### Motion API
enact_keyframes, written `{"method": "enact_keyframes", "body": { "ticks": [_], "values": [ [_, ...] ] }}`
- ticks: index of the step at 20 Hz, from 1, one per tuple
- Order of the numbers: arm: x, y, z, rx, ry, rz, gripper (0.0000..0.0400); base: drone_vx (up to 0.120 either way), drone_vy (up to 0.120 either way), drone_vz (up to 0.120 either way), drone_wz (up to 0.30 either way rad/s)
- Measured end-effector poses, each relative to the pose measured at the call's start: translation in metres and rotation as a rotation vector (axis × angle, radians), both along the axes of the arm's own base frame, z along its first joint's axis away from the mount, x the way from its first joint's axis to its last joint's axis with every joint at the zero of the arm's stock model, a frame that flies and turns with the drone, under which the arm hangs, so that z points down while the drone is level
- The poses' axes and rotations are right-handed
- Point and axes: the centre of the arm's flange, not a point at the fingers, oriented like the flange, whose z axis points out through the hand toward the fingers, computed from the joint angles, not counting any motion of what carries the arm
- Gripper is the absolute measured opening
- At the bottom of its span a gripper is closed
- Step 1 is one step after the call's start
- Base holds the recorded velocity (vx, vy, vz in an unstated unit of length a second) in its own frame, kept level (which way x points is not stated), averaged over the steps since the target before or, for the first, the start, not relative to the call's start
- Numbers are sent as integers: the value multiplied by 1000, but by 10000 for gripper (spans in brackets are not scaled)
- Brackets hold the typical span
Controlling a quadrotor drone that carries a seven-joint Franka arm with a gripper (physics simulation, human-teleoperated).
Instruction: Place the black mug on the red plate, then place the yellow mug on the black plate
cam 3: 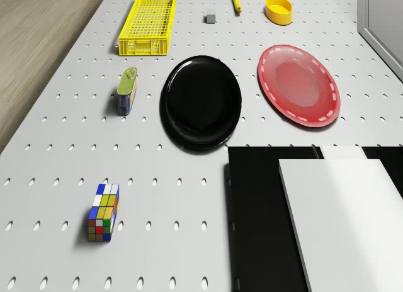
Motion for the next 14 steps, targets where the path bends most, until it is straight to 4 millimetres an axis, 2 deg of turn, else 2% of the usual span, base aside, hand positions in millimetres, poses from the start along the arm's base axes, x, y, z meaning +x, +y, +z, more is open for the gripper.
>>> {"method": "enact_keyframes", "body": {
  "ticks": [3, 6, 8, 10, 14],
  "values": [
    [1, 24, -30, -387, -1, -13, 400, 0, 0, -120, 0],
    [2, 36, -77, -883, 0, -30, 400, 0, 0, -120, 0],
    [4, 30, -111, -1227, 0, -43, 400, 0, 0, -120, 0],
    [4, 16, -137, -1537, 0, -55, 400, 0, 0, -120, 0],
    [5, -18, -166, -1983, 2, -69, 400, 0, 0, -120, 0]
  ]
}}
